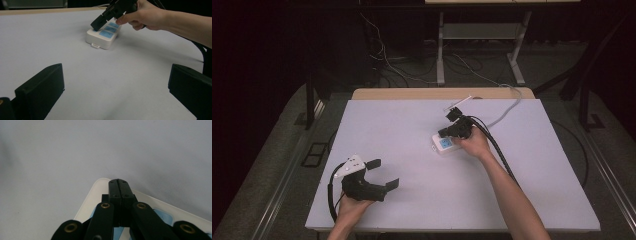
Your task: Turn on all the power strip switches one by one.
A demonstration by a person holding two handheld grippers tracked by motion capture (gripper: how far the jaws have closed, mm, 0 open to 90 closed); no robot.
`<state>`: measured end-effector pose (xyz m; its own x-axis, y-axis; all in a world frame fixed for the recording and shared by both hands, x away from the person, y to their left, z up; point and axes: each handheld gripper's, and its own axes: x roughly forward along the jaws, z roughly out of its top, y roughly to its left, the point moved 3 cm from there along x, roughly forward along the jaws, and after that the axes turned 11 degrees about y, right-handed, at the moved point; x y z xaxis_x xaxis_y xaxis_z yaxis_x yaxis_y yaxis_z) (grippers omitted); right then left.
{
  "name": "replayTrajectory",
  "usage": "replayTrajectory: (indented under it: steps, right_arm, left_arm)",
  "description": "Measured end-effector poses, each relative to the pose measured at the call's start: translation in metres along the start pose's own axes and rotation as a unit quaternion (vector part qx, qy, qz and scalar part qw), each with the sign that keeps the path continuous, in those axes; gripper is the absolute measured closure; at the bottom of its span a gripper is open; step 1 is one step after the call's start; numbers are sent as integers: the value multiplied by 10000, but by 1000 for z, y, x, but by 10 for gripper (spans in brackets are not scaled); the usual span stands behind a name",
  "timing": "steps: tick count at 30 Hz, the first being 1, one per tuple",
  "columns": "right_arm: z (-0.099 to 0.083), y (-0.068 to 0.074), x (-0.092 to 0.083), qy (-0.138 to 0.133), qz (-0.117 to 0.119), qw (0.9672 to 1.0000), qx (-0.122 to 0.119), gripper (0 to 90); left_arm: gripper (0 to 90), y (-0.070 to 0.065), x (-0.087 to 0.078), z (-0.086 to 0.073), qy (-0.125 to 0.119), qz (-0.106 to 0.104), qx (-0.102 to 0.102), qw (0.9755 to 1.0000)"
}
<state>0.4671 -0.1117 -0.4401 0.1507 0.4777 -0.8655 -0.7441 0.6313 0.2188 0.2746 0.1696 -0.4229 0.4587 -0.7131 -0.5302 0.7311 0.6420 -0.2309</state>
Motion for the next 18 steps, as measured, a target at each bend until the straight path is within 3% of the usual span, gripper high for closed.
replayTrajectory:
  steps: [5, 9, 18]
  right_arm:
    - [-2, -3, -4, 75, 18, 10000, 42, 900]
    - [-3, -8, -12, -114, 158, 9997, 145, 900]
    - [-2, -13, -30, -222, 109, 9996, 124, 900]
  left_arm:
    - [0, 0, 0, 0, 13, 2, -5, 10000]
    - [0, 0, 1, 0, 18, 3, -10, 10000]
    - [0, 1, 1, 0, 15, 19, -17, 10000]
